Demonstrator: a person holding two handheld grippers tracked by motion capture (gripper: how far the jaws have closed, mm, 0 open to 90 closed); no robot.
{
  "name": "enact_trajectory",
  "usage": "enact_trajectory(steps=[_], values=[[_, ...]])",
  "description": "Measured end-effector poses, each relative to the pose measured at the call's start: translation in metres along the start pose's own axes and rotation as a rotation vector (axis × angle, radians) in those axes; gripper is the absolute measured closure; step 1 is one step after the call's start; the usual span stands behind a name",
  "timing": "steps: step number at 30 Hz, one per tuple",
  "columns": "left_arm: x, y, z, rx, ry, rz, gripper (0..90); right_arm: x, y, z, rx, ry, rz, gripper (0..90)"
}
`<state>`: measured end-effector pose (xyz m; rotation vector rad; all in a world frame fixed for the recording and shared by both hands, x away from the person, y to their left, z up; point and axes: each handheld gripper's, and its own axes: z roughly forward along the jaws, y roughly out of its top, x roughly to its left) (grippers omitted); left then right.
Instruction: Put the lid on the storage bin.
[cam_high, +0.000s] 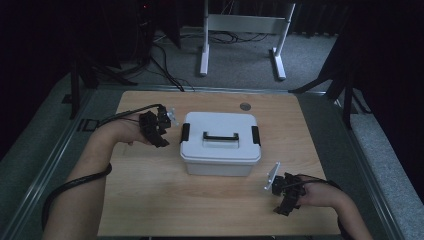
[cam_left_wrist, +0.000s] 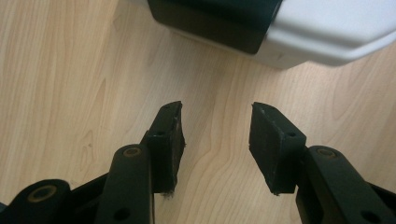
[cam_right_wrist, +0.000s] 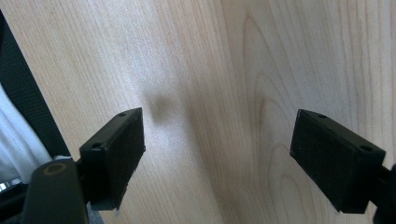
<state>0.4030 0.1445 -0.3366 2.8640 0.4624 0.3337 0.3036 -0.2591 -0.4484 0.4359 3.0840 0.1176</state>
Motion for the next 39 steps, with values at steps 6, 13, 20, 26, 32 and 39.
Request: enact_trajectory(steps=[6,13,20,26,32,39], values=[[0.000,-0.018,0.016,0.016,-0.015,-0.030,54.5,0.001,0.002,0.003,0.006,-0.022,-0.011,17.2],[-0.001,-0.037,0.031,0.015,-0.028,-0.061,54.5,0.001,0.003,0.004,0.006,-0.033,-0.010,15.4],[-0.004,-0.054,0.043,-0.008,-0.031,-0.076,54.6,0.002,0.002,0.006,0.002,-0.035,-0.006,15.4],[-0.008,-0.069,0.057,-0.025,-0.042,-0.097,54.5,0.002,0.001,0.007,-0.006,-0.035,-0.006,15.3],[-0.010,-0.082,0.066,-0.039,-0.031,-0.108,54.4,0.001,0.001,0.009,-0.008,-0.037,0.000,15.3],[-0.010,-0.091,0.066,-0.063,-0.026,-0.126,54.4,0.001,0.001,0.008,-0.015,-0.043,-0.001,13.8]])
